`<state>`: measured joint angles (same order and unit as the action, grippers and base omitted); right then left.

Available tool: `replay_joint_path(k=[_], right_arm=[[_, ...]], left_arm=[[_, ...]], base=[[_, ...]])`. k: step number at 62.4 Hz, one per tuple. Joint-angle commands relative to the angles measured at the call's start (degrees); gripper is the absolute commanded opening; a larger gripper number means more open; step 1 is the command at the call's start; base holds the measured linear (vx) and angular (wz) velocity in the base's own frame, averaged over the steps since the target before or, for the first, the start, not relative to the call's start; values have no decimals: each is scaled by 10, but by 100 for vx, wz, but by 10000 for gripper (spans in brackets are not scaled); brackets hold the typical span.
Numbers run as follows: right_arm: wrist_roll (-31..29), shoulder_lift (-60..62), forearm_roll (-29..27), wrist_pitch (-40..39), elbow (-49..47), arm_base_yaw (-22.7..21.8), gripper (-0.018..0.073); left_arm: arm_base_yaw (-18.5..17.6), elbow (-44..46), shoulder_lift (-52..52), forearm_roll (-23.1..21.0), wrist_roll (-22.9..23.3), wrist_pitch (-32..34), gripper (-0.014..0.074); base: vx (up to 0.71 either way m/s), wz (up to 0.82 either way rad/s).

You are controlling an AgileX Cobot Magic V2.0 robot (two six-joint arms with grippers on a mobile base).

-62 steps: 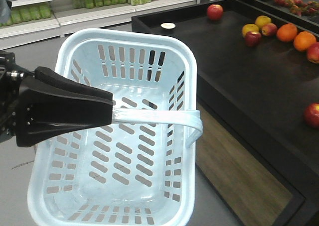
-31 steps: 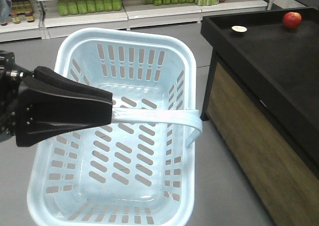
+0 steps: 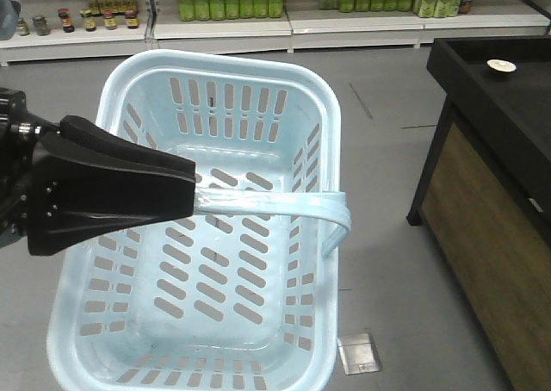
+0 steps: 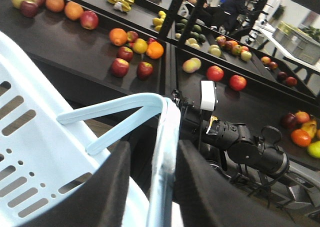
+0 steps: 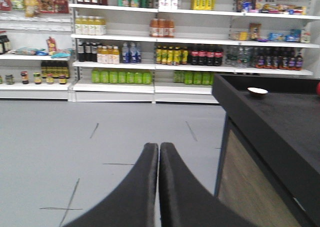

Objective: Pick three apples into basket with both arms
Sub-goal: 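Hold the basket up and turn the base away from the table, then drive the base across the floor carrying the basket in the left gripper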

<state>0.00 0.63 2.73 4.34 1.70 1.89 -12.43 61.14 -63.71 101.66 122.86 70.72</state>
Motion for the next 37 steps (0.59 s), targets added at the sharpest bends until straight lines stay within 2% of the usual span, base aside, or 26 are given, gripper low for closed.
replay_joint_path(k=[1,37], right_arm=[[0,5,2,-43,6,-1,-4],[0,5,2,-43,6,-1,-4]], left_arm=[[-1,16,12,25,-2,-14,-8],[-1,16,12,25,-2,-15,-8]], base=[[8,32],[11,34]])
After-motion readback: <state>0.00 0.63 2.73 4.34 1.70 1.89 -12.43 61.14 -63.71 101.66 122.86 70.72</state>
